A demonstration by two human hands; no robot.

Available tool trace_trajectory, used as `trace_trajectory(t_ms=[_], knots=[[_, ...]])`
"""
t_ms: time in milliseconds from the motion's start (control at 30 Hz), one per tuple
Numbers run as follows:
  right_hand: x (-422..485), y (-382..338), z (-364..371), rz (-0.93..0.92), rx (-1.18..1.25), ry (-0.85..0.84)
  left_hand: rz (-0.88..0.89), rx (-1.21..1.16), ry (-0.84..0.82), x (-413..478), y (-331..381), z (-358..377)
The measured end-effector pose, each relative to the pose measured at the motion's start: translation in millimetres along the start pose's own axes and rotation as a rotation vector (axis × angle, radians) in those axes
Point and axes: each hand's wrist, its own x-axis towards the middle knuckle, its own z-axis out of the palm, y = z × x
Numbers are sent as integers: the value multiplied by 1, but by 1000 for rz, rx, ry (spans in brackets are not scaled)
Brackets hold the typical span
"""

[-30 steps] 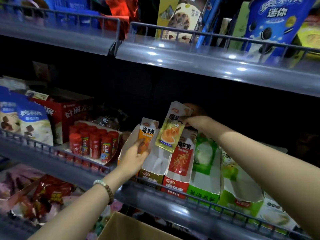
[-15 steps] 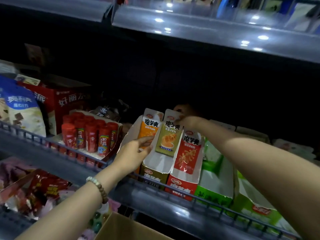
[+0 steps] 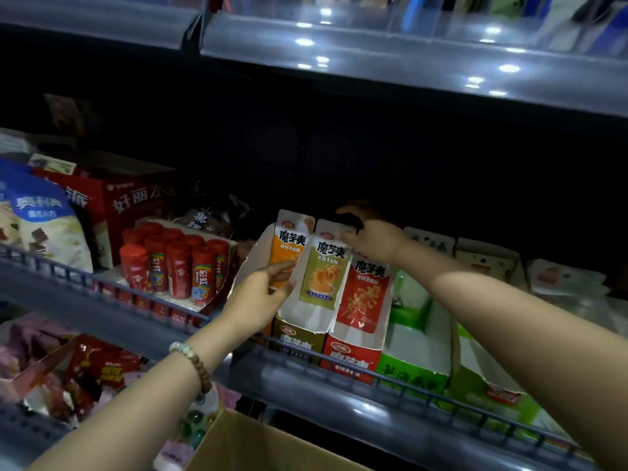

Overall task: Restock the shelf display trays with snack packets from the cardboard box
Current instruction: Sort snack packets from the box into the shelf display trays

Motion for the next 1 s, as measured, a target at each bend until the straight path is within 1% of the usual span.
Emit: trace_trajectory(t_ms=[67, 133, 233, 333, 433, 533, 600, 700, 867, 933, 1000], knots=[[-19, -4, -8, -44, 10, 52, 6, 23, -28, -5, 8, -2], [-42, -7, -15, -53, 47, 77, 39, 105, -38, -15, 18, -3], [-84, -11, -25, -43, 47, 4, 145, 207, -51, -38, 39, -7], [-131, -10, -32, -69, 22, -76, 208, 409, -89, -68, 56, -11], [-184, -6, -29, -65, 39, -99, 200, 486, -159, -105, 64, -13], [-238, -3, -16, -61, 63, -159, 166, 541, -230, -145, 57, -9], [-272, -2, -2, -18, 138, -191, 125, 521, -274, -172, 43, -3], [-316, 4, 33, 38, 274, -190, 59, 494, -349, -211, 24, 11], [-377, 24, 106, 204, 353, -301, -109, 505, -536, -256, -8, 44], [-395, 31, 129, 326, 388, -401, -166, 509, -607, -268, -21, 59], [-410, 36, 151, 512, 504, -453, -227, 484, -657, -275, -31, 73]])
